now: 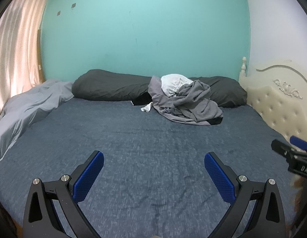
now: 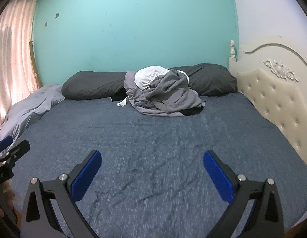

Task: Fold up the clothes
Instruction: 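Move the right tool toward the clothes pile and close on the grey sweatshirt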

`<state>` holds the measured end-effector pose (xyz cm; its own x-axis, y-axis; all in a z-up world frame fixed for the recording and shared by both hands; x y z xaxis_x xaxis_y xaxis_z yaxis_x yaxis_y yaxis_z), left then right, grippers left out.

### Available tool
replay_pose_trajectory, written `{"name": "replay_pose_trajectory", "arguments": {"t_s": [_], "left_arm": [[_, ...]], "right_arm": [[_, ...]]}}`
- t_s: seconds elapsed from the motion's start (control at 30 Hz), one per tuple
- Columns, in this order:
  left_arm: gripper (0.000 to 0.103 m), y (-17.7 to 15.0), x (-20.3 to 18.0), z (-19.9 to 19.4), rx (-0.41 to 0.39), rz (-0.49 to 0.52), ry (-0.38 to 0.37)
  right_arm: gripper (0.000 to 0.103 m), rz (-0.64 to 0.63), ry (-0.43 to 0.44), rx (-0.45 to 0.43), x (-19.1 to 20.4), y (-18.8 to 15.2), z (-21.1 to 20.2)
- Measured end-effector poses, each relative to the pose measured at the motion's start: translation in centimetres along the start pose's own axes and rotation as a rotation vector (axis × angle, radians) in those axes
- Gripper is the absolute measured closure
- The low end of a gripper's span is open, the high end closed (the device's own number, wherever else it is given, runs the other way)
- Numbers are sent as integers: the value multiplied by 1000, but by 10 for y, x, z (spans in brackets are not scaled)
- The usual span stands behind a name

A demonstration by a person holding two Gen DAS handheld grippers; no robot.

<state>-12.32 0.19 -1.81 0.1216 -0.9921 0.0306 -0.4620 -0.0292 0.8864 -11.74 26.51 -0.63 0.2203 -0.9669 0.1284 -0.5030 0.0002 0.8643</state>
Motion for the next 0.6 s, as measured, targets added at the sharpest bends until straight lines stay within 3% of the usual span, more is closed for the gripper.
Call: {"name": "replay_pose_trajectory", "arguments": {"t_s": [0.3,0.4,0.6], "left_arm": [[0,43,-10,107,18,-3,2],[0,54,-14,148,30,-10,7],[0,68,-24,221,59,-4,23]], "right_arm": [[0,-86,51,-27,-27,56,96],[0,-81,67,35,-35,72,140],[0,-69,30,29,-52,97,220]]}}
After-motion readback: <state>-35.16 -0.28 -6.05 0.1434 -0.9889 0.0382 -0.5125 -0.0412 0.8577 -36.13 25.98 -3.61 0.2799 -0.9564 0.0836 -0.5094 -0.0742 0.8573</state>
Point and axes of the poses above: each gripper's, at about its wrist camera, not at the fingertips, and z roughly the way its jaws point, x to its left, y to its top, the point moved 2 cm from there along z, roughly the way its jaws point, and after that the axes turned 11 degrees about y, right-handed, at the moved point
